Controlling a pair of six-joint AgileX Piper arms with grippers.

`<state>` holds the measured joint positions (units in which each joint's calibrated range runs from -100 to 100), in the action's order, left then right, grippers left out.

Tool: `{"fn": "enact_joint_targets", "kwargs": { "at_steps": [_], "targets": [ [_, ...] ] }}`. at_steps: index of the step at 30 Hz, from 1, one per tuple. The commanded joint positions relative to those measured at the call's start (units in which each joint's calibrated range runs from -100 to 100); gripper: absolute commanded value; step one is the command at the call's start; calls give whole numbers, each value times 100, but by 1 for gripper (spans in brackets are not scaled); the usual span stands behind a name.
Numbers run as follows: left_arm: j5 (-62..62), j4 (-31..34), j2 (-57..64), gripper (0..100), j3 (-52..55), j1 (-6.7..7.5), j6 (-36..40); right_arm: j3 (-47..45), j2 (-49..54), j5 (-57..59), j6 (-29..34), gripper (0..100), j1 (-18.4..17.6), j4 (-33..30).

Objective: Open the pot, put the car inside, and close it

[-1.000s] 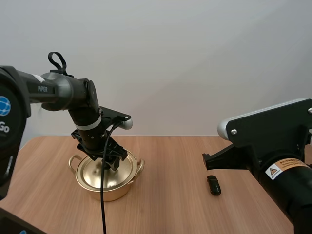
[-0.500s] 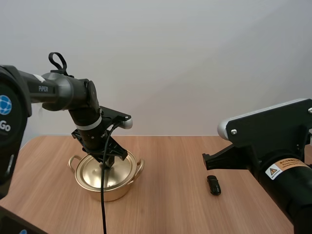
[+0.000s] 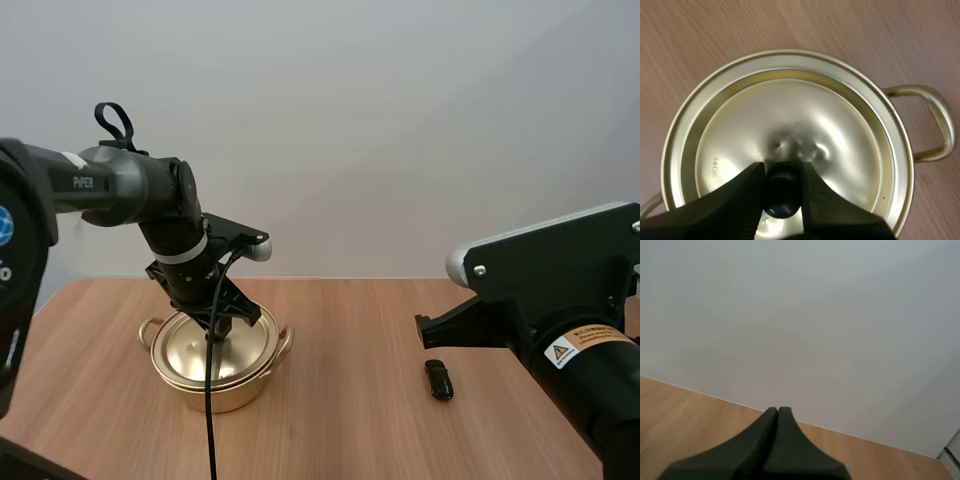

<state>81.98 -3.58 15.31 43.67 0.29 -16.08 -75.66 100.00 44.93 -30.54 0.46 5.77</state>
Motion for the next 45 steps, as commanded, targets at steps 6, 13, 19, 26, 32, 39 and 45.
{"fn": "enact_joint_targets", "kwargs": {
  "at_steps": [6, 13, 19, 26, 32, 39, 45],
  "targets": [
    [64, -559, 806, 0, -590, -1, 93, -12, 0, 48, -1, 0, 5, -5],
    [-1479, -1723, 2695, 0, -854, -1, 328, -12, 0, 479, 28, 0, 5, -5],
    [-2126, -2115, 4302, 0, -854, -1, 328, 32, -1244, 1032, 28, 0, 5, -287],
    [-2139, -1540, 5055, 0, -854, -21, 1102, 1185, -3545, 1857, -139, 0, 5, -177],
    [-2713, -1288, 5369, 0, -854, -187, 1223, 2412, -5189, 3312, -443, 0, 5, -107],
    [-3235, -1108, 5604, 0, -915, -223, 1534, 2954, -6684, 4488, -416, 0, 5, -377],
    [-3423, -961, 5604, 0, -1350, -223, 1563, 2954, -7263, 4548, -299, 0, 5, -522]
  ]
}}
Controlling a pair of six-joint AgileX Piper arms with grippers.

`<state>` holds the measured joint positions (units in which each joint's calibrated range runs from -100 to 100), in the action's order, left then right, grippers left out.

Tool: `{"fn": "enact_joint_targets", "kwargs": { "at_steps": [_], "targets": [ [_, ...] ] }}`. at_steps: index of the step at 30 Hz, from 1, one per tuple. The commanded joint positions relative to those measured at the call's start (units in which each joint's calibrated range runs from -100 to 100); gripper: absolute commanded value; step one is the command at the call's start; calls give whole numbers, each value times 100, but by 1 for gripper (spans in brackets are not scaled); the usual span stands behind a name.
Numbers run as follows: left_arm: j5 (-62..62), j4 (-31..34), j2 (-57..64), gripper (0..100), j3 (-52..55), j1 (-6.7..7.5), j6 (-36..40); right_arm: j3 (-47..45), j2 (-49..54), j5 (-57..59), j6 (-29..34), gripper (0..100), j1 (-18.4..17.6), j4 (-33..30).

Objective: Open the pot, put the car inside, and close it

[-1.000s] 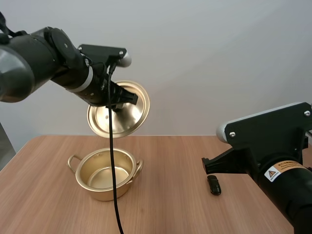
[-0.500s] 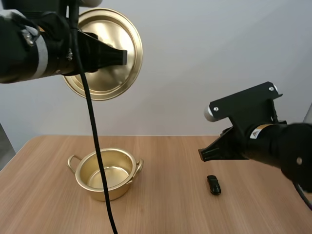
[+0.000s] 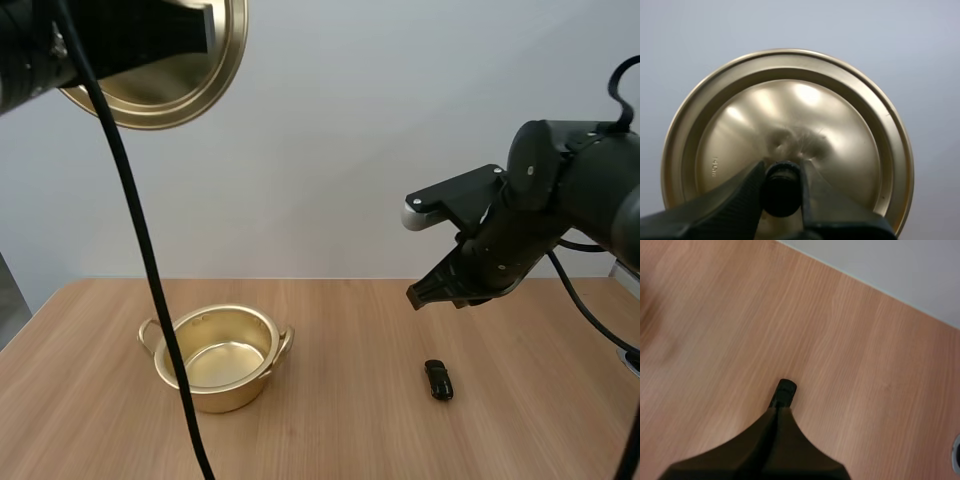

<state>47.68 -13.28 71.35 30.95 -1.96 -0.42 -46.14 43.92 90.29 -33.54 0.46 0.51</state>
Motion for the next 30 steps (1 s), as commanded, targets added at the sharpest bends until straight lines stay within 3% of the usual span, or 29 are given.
{"fn": "enact_joint_targets", "kwargs": {
  "at_steps": [1, 17, 20, 26, 27, 30],
  "targets": [
    [6, 23, 0, 0, -156, 1, -3, 2, -1704, -63, 1, 0, 5, 4],
    [-72, 73, -24, 0, -512, 1, -38, 2, -1794, -918, -68, 0, 5, -169],
    [-72, 73, -24, 0, -512, 1, -38, 2, -1794, -920, -68, 23, 5, -169],
    [-55, 71, -24, 0, -512, 1, -38, -139, -1794, -1185, -43, 93, 5, -169],
    [-55, 71, -24, 0, -512, 1, -38, -217, -1794, -1279, -43, 100, 5, -169],
    [-55, 71, -24, 0, -512, 1, -38, -474, -1794, -1702, -43, 100, 5, -169]
  ]
}}
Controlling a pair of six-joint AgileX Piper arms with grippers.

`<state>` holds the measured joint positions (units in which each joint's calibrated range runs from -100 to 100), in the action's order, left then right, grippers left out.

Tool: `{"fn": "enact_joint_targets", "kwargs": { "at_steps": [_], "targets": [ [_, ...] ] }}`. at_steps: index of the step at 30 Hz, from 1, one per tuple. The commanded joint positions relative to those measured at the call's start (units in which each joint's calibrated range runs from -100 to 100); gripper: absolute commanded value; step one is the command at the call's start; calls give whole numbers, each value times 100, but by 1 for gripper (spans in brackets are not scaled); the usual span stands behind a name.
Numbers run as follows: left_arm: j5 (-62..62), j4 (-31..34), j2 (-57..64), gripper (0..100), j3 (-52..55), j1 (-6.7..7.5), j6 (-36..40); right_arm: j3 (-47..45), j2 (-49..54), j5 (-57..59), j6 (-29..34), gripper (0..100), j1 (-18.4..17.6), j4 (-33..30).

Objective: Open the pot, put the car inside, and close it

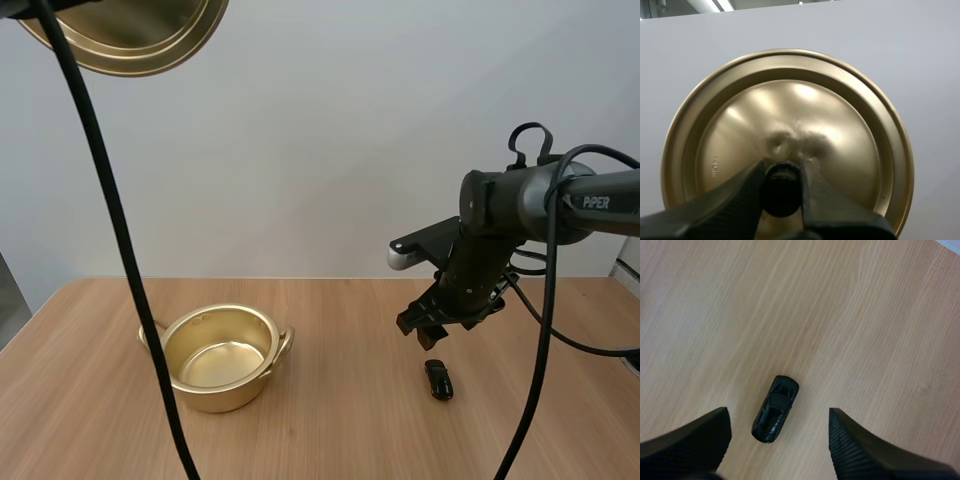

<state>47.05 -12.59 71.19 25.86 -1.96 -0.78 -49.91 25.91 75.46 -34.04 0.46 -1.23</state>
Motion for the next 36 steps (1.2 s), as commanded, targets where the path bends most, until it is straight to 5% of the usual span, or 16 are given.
{"fn": "enact_joint_targets", "kwargs": {
  "at_steps": [1, 36],
  "targets": [
    [8, 1, -7, 0, -3, 1, -1, -144, 7, -328, 8, 100, 5, 4],
    [23, 130, -7, 0, -3, 1, -1, -267, -1765, -1344, 126, 100, 5, 52]
  ]
}}
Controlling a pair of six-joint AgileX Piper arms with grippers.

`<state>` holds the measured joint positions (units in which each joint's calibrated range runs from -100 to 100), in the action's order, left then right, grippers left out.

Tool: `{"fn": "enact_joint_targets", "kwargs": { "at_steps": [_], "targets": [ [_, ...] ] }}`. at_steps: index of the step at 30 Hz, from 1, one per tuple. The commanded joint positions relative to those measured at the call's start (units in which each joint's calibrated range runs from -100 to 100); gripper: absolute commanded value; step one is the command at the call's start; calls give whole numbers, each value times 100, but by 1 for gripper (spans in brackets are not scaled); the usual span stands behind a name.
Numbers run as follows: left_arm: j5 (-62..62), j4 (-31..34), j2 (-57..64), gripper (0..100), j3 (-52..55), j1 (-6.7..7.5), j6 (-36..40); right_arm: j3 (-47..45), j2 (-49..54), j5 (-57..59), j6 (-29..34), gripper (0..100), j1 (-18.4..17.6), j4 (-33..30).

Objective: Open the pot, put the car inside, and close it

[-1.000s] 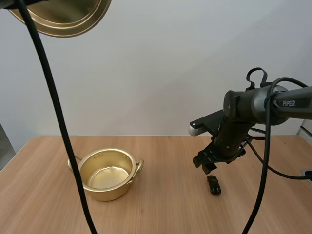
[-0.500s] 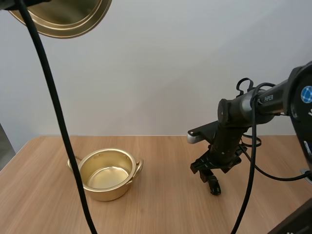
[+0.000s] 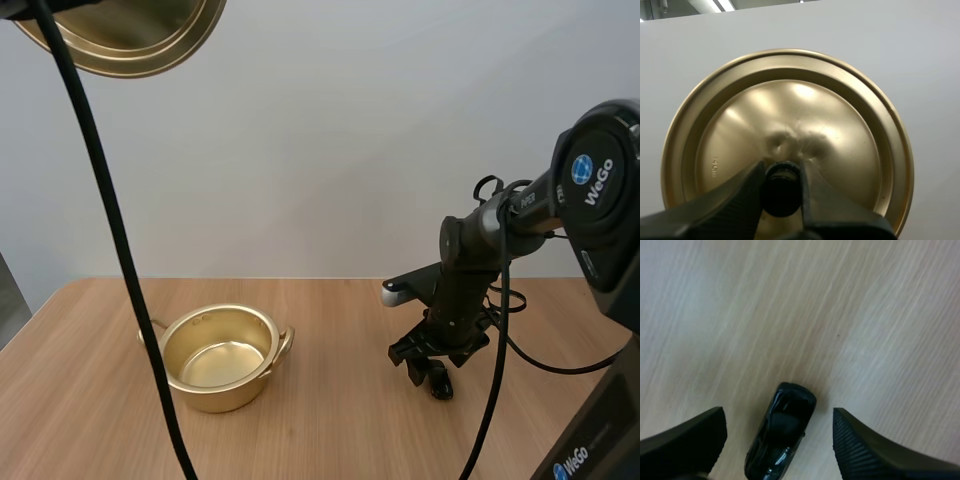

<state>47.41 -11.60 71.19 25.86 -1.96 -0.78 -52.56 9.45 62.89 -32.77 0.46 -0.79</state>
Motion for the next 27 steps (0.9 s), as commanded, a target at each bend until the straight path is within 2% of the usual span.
{"fn": "enact_joint_targets", "kwargs": {
  "at_steps": [1, 7, 10, 11, 12, 13, 15, 16, 27],
  "targets": [
    [-13, 31, -7, 0, -3, 1, -1, -2, -151, -138, -1, 100, 5, 9],
    [-31, 29, -7, 0, -3, 1, -1, -2, -266, -434, -1, 100, 5, -16],
    [-31, 55, -7, 0, -3, 1, -1, -2, -266, -471, -1, 88, 5, -40],
    [-31, 67, -7, 0, -3, 1, -1, -2, -266, -492, -1, 78, 5, -40],
    [-31, 79, -7, 0, -3, 1, -1, -2, -266, -531, -1, 61, 5, -40],
    [-31, 79, -7, 0, -3, 1, -1, -2, -266, -547, -1, 48, 5, -40],
    [-31, 79, -7, 0, -3, 1, -1, -2, -266, -553, -1, 12, 5, -40],
    [-31, 90, -7, 0, -3, 1, -1, -2, -266, -553, -1, 0, 5, -40],
    [-31, 115, -7, 0, -3, 1, -1, -2, 8, -693, -189, 0, 5, -40]
  ]
}}
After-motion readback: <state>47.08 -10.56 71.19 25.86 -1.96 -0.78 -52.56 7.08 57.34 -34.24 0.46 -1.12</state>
